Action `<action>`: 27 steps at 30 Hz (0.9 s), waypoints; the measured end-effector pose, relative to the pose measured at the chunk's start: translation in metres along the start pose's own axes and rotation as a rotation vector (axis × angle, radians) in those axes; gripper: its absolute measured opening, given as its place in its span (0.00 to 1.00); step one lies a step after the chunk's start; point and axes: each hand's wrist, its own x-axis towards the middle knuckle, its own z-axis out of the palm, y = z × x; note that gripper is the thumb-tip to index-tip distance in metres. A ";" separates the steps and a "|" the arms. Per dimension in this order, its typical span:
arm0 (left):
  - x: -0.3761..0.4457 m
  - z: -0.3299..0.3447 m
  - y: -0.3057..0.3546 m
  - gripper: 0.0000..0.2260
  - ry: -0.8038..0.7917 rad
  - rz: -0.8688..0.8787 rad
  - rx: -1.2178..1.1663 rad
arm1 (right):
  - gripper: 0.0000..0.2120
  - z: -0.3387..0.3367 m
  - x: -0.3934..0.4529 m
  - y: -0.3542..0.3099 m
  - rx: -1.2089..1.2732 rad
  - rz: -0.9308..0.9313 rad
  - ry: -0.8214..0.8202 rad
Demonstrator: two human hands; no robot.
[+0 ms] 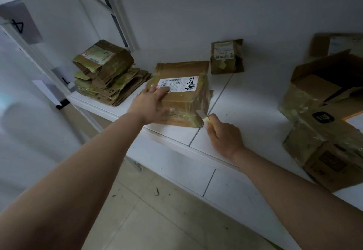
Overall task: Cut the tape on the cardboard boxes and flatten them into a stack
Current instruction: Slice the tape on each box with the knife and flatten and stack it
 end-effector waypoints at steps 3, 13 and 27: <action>0.001 0.001 0.003 0.33 0.018 -0.005 -0.002 | 0.25 0.000 -0.001 -0.001 -0.034 -0.019 0.016; -0.001 0.002 0.007 0.32 0.021 -0.030 0.008 | 0.14 -0.001 -0.002 -0.002 -0.211 -0.058 -0.041; -0.003 0.001 0.025 0.30 0.051 -0.109 0.287 | 0.14 -0.002 -0.011 0.004 -0.162 0.083 0.053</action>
